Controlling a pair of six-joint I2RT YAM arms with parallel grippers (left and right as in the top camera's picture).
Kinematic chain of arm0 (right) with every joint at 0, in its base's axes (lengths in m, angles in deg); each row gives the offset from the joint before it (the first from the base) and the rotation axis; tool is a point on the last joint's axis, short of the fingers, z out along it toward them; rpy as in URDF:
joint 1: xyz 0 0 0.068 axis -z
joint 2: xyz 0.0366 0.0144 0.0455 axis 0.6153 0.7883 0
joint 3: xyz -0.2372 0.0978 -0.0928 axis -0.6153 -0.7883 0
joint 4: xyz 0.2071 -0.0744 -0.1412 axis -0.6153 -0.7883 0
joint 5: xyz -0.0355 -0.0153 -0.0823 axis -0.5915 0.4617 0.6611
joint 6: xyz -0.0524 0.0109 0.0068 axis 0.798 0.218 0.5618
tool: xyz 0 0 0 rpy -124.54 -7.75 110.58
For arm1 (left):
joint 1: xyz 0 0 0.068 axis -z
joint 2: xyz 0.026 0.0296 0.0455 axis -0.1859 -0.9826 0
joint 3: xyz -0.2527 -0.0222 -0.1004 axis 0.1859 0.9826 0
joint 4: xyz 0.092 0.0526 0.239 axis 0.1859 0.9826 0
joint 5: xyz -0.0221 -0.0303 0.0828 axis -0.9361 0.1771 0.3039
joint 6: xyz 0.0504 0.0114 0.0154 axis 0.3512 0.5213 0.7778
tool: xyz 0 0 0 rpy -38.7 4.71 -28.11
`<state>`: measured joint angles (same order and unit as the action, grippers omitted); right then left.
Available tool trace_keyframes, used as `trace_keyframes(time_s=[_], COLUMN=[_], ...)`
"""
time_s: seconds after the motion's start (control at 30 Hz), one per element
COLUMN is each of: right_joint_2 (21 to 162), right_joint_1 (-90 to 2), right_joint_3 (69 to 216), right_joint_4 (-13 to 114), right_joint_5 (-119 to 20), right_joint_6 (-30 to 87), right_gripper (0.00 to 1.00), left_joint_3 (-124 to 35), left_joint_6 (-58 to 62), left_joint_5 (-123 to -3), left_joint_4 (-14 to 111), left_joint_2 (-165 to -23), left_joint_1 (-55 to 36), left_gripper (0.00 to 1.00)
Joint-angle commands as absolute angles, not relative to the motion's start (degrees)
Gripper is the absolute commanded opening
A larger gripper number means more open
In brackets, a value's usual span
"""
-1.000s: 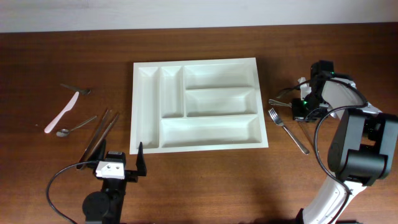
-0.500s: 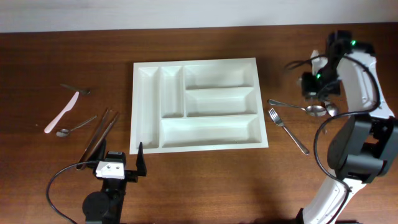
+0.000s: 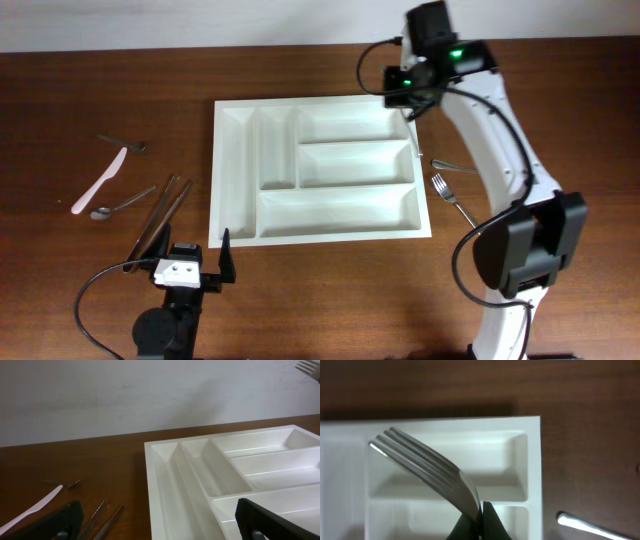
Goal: Pack container
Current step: 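Carry the fork with the right gripper into the tray's top-right compartment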
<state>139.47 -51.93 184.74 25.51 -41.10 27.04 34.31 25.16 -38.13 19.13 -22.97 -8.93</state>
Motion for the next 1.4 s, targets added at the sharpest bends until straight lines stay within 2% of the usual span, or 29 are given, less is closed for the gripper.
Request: trace_keyframes(time_s=[0.0,0.2,0.4,0.47,0.53,0.6,0.73,0.77,0.9,1.1,1.37], right_joint_2=[139.12,139.14,139.58,140.28,141.92,143.82,145.76,146.44,147.64,147.64,147.73], right_joint_1=[-56.0,-61.83,-63.03,-63.01,-62.58,-62.25,-62.23,-62.23,-62.34,-62.23,-62.23], right_joint_3=[185.97,185.97,185.9,185.9,185.9,185.9,185.9,185.9,185.9,185.9,185.36], right_joint_4=[26.71,26.93,27.1,27.61,27.54,27.12,27.76,28.98,36.06,41.16,30.01], right_joint_5=[-20.03,-1.93,0.74,-0.55,-3.85,-6.69,-18.17,-22.63,-32.13,-34.01,-29.9], right_joint_6=[4.44,-7.45,-17.96,-17.24,-7.89,-6.95,-21.52,-27.25,-38.25,-45.87,-68.65], right_gripper=[0.04,0.04,0.04,0.04,0.04,0.04,0.04,0.04,0.04,0.04,0.04], left_joint_3=[34.77,34.77,34.77,34.77,34.77,34.77,34.77,34.77,34.77,34.77,34.77], left_joint_6=[26.23,26.23,26.23,26.23,26.23,26.23,26.23,26.23,26.23,26.23,26.23], left_joint_5=[-38.52,-38.52,-38.52,-38.52,-38.52,-38.52,-38.52,-38.52,-38.52,-38.52,-38.52], left_joint_4=[18.97,18.97,18.97,18.97,18.97,18.97,18.97,18.97,18.97,18.97,18.97], left_joint_2=[-22.64,-22.64,-22.64,-22.64,-22.64,-22.64,-22.64,-22.64,-22.64,-22.64,-22.64], left_joint_1=[-9.28,-9.28,-9.28,-9.28,-9.28,-9.28,-9.28,-9.28,-9.28,-9.28,-9.28], left_gripper=[0.99,0.99,0.99,0.99,0.99,0.99,0.99,0.99,0.99,0.99,0.99])
